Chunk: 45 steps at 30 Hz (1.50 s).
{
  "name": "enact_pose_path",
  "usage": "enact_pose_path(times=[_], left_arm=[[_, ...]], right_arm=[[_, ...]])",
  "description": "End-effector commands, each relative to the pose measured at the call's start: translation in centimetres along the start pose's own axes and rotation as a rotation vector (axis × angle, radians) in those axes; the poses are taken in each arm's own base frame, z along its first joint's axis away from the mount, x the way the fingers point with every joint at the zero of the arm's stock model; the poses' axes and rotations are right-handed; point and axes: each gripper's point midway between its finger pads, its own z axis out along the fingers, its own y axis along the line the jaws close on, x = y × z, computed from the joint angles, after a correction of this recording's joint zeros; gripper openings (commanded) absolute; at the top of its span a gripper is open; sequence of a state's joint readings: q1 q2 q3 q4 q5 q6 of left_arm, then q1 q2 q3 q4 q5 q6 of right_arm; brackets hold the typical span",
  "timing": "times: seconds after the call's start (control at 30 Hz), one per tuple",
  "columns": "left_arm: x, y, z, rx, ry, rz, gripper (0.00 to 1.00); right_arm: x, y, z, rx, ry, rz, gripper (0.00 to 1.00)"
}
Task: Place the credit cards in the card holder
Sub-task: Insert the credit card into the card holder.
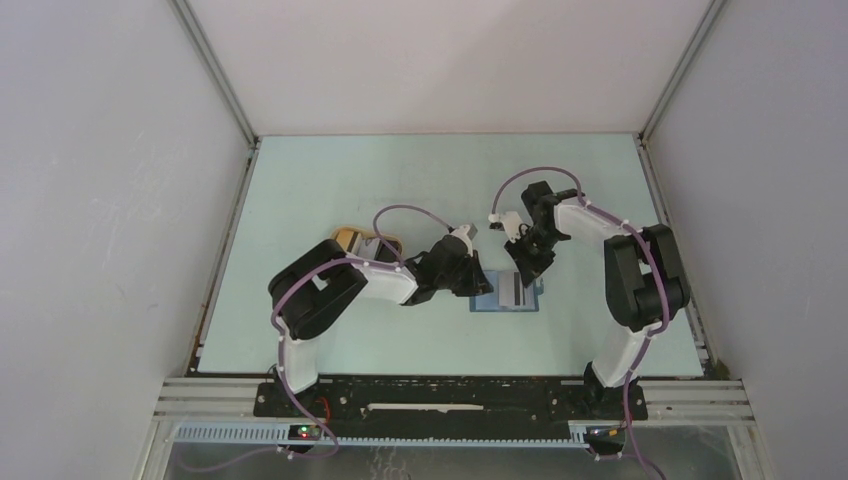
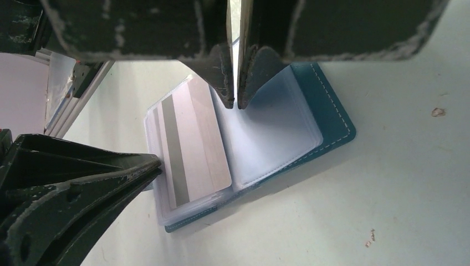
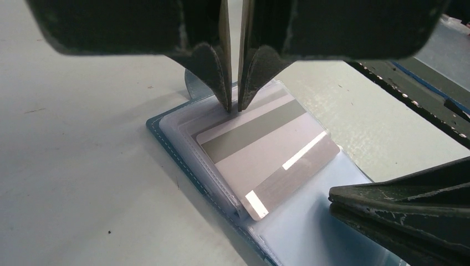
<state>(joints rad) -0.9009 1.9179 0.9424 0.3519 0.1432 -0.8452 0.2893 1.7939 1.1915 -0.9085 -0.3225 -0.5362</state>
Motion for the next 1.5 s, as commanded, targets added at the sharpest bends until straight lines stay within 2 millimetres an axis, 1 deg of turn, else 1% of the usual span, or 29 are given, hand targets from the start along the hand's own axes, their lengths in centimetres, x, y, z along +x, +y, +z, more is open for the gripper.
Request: enact_pose_path(times=[0.0, 0.3, 0.47, 0.57, 0.67, 0.73, 0.87, 0.93, 1.0, 1.1, 1.27, 1.37, 1.47], left_arm=[[-0.6, -1.0, 0.7, 0.024, 0.01, 0.031, 0.1], [0.2, -2.1, 1.8, 0.044, 0.05, 0.04, 0.1], [0.3, -3.7, 2.1, 0.071, 0.056, 0.05, 0.1], [0.2, -4.3, 2.2, 0.081, 0.054, 0.051, 0.1], [0.1, -4.4, 2.3, 0.085, 0.052, 0.047, 0.1], [0.1, -4.4, 2.4, 0.087, 0.053, 0.045, 0.1], [-0.1, -4.6, 2.6, 0.092, 0.052, 0.046, 0.1], [-0.1, -4.6, 2.7, 0.093, 0.052, 0.045, 0.1], [-0.1, -4.6, 2.7, 0.09, 0.05, 0.045, 0.1], [0.0, -4.6, 2.7, 0.089, 0.049, 0.042, 0.1], [-0.2, -4.8, 2.8, 0.095, 0.044, 0.04, 0.1], [-0.4, -5.0, 2.8, 0.101, 0.041, 0.041, 0.1], [-0.6, -5.2, 2.8, 0.106, 0.037, 0.043, 0.1]], right_arm=[[0.6, -0.3, 0.5, 0.001, 0.03, 0.013, 0.16], [0.6, -0.3, 0.8, -0.008, 0.032, 0.018, 0.16], [0.3, 0.3, 0.7, -0.036, 0.017, 0.018, 0.17], [0.0, 0.6, 0.4, -0.062, -0.002, 0.024, 0.19], [-0.5, 0.9, -0.5, -0.077, -0.045, 0.026, 0.24], [-1.0, 1.0, -1.4, -0.091, -0.096, 0.026, 0.3], [-1.8, 1.5, -3.4, -0.119, -0.187, 0.014, 0.36], [-1.9, 1.1, -4.1, -0.097, -0.21, 0.018, 0.36], [-1.7, 0.1, -4.3, -0.053, -0.207, 0.035, 0.35], [-0.9, -1.6, -3.5, 0.007, -0.164, 0.083, 0.33], [0.8, -3.7, -1.7, 0.087, -0.056, 0.142, 0.23], [1.1, -4.1, -1.2, 0.1, -0.031, 0.159, 0.2], [1.5, -4.2, -0.7, 0.095, -0.007, 0.167, 0.19]])
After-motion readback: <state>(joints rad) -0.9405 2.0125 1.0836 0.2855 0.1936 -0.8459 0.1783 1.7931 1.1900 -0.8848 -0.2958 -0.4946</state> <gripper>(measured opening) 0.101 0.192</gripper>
